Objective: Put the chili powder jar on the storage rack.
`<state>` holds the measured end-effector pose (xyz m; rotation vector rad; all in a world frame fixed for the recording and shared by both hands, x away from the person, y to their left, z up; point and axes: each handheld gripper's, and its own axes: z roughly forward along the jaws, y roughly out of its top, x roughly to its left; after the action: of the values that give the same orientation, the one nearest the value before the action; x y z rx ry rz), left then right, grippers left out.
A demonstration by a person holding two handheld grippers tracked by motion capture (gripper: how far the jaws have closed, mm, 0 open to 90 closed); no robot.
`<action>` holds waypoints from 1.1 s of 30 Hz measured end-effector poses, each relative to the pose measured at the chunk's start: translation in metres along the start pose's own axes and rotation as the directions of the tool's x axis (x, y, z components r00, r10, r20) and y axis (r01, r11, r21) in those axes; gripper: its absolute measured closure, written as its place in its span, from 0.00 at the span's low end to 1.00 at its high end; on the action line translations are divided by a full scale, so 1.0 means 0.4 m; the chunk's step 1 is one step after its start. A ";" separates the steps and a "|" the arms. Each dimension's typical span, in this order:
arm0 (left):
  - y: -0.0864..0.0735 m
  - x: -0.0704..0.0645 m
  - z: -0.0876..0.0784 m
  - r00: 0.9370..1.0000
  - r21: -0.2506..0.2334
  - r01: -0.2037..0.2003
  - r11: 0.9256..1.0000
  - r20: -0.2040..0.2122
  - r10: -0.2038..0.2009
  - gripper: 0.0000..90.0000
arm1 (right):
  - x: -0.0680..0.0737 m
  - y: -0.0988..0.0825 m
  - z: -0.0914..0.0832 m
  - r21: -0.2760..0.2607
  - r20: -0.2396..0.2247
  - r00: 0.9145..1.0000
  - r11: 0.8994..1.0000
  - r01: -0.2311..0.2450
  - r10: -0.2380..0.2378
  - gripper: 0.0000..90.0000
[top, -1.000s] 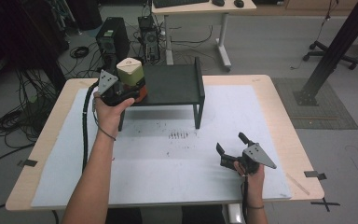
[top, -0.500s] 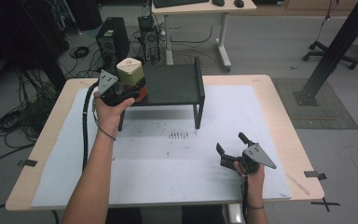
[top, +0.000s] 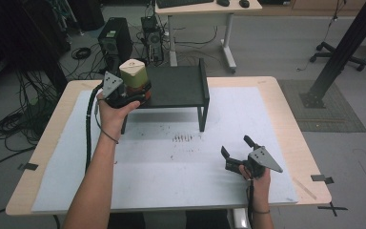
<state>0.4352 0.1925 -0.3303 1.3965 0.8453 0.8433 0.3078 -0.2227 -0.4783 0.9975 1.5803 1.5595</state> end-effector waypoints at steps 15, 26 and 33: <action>0.003 0.009 -0.004 1.000 0.016 -0.009 1.000 -0.013 0.009 0.00 | 0.000 0.000 0.000 0.000 0.001 1.000 1.000 0.001 -0.001 0.03; 0.013 0.000 -0.041 1.000 0.025 -0.009 1.000 -0.019 0.009 0.00 | 0.001 0.000 -0.001 -0.002 0.004 1.000 1.000 0.001 -0.001 0.03; 0.017 -0.006 -0.087 1.000 0.012 -0.009 1.000 -0.029 0.010 0.00 | 0.001 0.000 -0.001 -0.003 0.005 1.000 1.000 0.003 -0.003 0.03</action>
<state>0.4034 0.2065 -0.3236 1.4021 0.8679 0.8694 0.3073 -0.2225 -0.4785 0.9960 1.5750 1.5554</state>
